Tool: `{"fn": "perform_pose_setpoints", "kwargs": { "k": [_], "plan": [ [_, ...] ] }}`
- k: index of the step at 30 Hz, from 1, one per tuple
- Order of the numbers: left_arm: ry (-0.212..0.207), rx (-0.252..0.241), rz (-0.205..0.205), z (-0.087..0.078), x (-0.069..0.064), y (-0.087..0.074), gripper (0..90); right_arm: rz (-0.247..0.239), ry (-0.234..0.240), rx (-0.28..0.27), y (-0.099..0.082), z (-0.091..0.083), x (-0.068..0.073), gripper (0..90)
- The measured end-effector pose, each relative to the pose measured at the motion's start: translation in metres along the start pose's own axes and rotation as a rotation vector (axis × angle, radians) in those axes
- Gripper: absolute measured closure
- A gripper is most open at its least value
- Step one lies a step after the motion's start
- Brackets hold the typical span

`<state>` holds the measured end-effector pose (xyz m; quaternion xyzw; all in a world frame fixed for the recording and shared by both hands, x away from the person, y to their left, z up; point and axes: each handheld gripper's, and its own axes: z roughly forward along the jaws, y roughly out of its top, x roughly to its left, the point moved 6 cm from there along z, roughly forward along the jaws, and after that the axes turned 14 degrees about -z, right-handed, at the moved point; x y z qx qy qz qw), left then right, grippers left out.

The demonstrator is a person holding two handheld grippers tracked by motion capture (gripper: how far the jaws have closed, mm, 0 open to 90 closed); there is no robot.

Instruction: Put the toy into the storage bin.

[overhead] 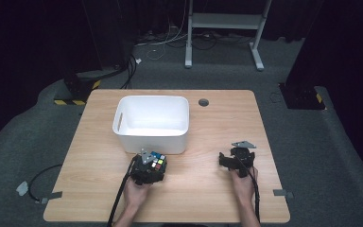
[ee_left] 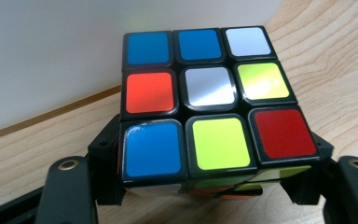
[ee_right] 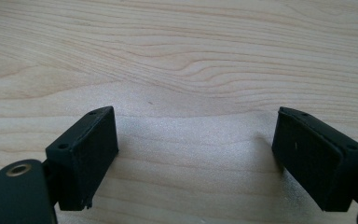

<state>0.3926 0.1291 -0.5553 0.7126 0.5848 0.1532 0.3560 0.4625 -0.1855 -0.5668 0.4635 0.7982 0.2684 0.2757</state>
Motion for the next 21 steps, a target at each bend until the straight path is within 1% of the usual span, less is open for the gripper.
{"fn": "perform_pose_setpoints", "kwargs": {
  "k": [4, 10, 14, 15, 19, 21],
  "plan": [
    [-0.001, 0.000, 0.009, -0.001, 0.000, 0.000, 31.5, 0.000, 0.000, 0.000, 0.000, 0.000, 0.000, 14.1],
    [-0.017, -0.005, 0.027, -0.004, 0.001, 0.000, 32.2, 0.000, 0.000, 0.000, 0.000, 0.000, 0.000, 14.1],
    [-0.031, -0.012, 0.029, -0.008, 0.002, 0.002, 33.0, -0.001, 0.000, 0.000, 0.000, 0.000, 0.000, 14.1],
    [-0.038, -0.006, 0.030, -0.009, 0.002, 0.002, 33.1, 0.000, 0.000, 0.000, 0.000, 0.000, 0.000, 14.1],
    [-0.041, -0.002, 0.040, -0.010, 0.003, 0.001, 33.2, 0.000, 0.000, 0.000, 0.000, 0.000, 0.000, 14.1],
    [-0.049, -0.004, 0.037, -0.011, 0.002, 0.002, 33.3, -0.001, 0.000, 0.000, 0.000, 0.000, 0.000, 14.1]
  ]
}}
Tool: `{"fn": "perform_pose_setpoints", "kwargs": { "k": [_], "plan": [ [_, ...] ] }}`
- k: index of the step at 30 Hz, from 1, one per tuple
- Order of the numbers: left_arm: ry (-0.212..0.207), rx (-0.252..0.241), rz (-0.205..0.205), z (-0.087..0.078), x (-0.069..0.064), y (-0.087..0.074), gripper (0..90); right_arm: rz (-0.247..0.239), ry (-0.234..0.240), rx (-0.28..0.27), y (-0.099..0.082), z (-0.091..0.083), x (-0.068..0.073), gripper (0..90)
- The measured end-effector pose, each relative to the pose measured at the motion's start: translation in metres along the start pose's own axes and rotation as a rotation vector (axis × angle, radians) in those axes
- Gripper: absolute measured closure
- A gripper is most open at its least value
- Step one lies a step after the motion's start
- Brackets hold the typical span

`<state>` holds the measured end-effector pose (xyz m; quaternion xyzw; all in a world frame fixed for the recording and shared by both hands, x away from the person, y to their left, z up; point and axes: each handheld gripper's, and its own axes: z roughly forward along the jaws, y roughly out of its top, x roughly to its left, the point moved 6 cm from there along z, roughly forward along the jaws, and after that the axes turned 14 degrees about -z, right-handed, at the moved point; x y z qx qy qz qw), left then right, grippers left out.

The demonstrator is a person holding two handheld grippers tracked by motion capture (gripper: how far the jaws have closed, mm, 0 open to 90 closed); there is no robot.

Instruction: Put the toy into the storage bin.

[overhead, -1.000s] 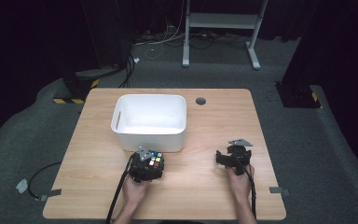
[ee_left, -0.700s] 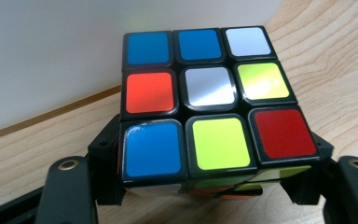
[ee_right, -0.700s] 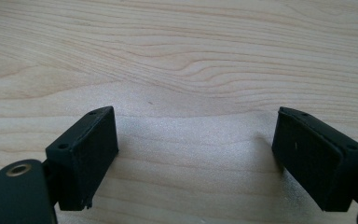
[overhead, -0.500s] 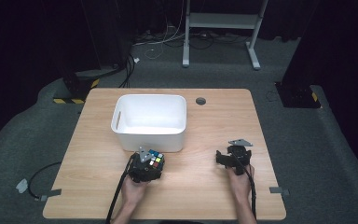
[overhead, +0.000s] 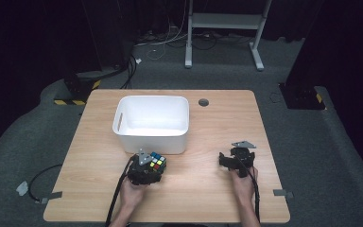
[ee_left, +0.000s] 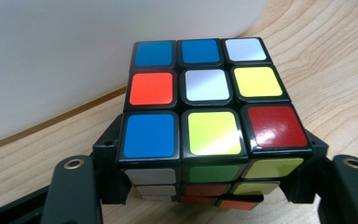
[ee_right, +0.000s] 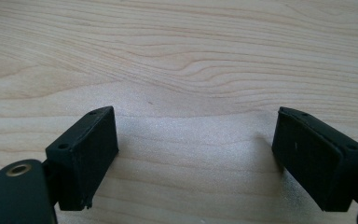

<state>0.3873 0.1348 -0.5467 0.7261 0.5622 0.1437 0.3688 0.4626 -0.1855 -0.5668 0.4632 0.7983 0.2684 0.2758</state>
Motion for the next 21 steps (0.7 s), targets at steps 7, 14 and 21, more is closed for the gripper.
{"fn": "perform_pose_setpoints", "kwargs": {
  "k": [7, 14, 21],
  "plan": [
    [-0.017, 0.000, 0.012, -0.003, -0.003, 0.001, 33.3, 0.000, 0.000, 0.000, 0.000, 0.000, 0.000, 14.1],
    [-0.037, 0.003, 0.013, -0.007, -0.004, 0.001, 33.3, 0.001, 0.000, 0.000, 0.000, 0.000, 0.000, 14.1],
    [-0.063, 0.009, 0.020, -0.013, -0.007, 0.003, 33.3, 0.001, 0.000, 0.001, 0.000, 0.000, 0.000, 14.1]
  ]
}}
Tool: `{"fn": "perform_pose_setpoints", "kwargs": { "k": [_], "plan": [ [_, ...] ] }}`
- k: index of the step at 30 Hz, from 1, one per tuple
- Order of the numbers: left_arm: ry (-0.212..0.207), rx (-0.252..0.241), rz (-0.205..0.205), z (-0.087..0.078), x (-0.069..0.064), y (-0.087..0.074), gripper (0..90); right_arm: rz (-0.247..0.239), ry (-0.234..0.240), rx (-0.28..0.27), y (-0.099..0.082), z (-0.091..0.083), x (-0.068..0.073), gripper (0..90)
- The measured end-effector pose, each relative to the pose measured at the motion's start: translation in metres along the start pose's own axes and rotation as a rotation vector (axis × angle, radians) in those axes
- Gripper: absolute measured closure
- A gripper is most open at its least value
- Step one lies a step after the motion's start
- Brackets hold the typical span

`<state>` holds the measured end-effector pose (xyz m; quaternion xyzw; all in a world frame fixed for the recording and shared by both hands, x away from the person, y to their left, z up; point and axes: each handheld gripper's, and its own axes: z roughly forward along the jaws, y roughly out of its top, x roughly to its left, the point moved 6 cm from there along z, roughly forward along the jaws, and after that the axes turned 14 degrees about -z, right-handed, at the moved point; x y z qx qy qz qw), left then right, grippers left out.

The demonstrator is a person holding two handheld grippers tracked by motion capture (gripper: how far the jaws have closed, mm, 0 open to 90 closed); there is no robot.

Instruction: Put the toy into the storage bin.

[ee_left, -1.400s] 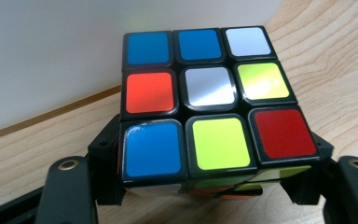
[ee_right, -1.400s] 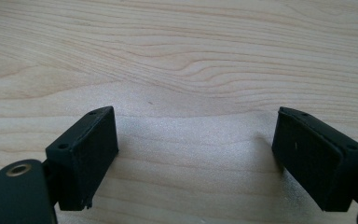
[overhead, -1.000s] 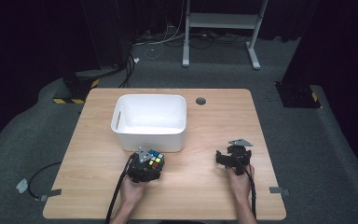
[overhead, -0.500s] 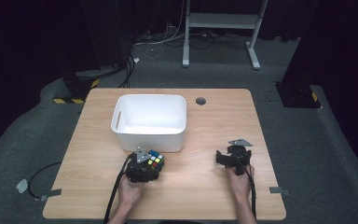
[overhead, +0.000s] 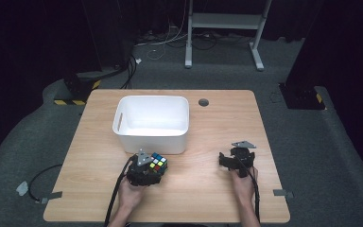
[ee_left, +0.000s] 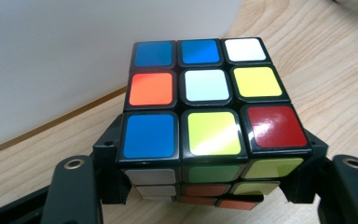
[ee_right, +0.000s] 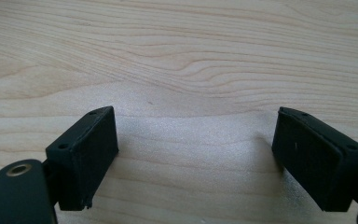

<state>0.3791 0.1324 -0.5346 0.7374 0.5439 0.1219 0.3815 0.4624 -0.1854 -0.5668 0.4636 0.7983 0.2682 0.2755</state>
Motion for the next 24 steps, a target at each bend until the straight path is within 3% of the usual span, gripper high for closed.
{"fn": "perform_pose_setpoints", "kwargs": {
  "k": [24],
  "plan": [
    [-0.043, 0.016, 0.043, -0.014, -0.013, 0.012, 33.4, 0.005, -0.004, 0.001, 0.000, 0.000, 0.000, 14.1]
  ]
}}
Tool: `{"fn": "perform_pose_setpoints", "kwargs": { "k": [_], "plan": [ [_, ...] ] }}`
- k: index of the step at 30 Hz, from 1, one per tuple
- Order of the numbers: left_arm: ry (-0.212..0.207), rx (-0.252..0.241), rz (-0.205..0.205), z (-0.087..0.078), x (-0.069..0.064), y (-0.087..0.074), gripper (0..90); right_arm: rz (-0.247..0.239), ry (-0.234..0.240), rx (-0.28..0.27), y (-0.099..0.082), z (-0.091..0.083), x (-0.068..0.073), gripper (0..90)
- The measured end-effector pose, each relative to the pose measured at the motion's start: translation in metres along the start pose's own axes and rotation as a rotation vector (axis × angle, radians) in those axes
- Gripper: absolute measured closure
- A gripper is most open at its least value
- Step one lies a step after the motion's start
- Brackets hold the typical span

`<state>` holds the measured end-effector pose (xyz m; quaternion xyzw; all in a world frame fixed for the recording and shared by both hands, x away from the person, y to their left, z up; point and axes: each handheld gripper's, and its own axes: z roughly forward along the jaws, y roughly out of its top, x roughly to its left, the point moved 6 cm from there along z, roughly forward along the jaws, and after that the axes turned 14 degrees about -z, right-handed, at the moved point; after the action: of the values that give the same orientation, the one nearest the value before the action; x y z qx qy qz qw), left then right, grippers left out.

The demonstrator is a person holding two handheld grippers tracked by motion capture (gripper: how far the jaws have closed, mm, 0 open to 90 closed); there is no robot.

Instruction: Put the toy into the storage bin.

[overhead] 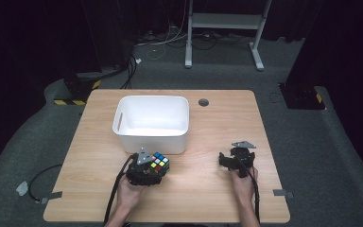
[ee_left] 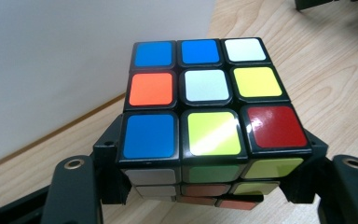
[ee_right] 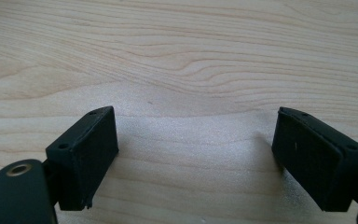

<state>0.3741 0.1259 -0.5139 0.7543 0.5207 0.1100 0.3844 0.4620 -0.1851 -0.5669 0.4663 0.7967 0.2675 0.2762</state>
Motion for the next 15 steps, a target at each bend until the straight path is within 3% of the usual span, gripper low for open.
{"fn": "perform_pose_setpoints", "kwargs": {
  "k": [15],
  "plan": [
    [-0.036, -0.001, 0.004, -0.0089, -0.0070, 0.0033, 33.4, -0.002, -0.001, -0.001, 0.0000, 0.0000, 0.0000, 14.1]
  ]
}}
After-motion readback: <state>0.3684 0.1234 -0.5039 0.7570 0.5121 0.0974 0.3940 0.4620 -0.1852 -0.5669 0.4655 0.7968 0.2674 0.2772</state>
